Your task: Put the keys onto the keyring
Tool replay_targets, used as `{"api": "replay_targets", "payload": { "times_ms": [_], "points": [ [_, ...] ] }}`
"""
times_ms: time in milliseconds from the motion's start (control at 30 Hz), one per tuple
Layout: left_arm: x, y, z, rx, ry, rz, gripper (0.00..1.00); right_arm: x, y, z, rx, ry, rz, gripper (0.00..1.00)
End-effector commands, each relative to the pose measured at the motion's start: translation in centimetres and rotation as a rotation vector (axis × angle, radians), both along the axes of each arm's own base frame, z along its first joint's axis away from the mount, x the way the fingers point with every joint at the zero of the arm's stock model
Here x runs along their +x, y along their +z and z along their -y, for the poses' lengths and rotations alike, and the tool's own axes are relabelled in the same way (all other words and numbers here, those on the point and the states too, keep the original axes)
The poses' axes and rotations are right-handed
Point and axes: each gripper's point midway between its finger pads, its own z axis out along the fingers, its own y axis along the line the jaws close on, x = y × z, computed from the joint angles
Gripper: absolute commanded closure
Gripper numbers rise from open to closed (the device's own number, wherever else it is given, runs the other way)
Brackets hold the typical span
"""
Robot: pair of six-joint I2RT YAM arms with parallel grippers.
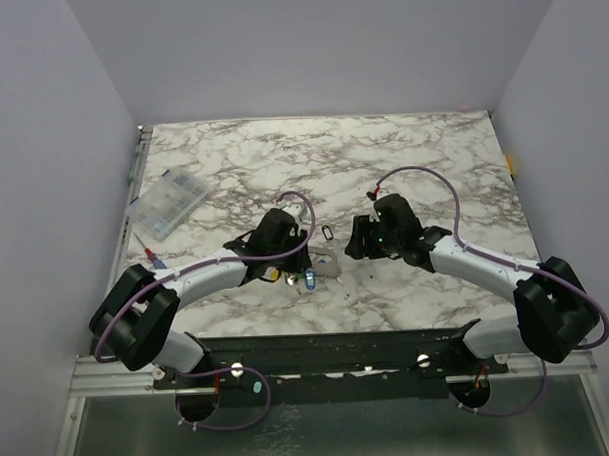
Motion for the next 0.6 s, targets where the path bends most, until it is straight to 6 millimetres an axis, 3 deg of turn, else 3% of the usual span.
{"api": "replay_targets", "payload": {
  "times_ms": [0,133,333,567],
  "points": [
    [1.3,2.1,-1.4,-0.015,0.071,0.086,0.67,0.2,-0.2,-0.2,0.008,0.017,0.000,0.44],
    [1.1,2.1,-2.1,0.006,0.083,0.074,0.72,0.2,-0.4,-0.2,0.002,0.020,-0.003,0.44],
    [0.4,0.3,-2.3,0.031,0.077,0.021,0.74,0.1,-0.5,-0.6,0.011,0.034,-0.010,0.44],
    [0.5,-0.5,-1.4,0.028,0.053,-0.006,0.75,0.0,-0.6,-0.6,0.012,0.041,-0.014,0.44]
  ]
}}
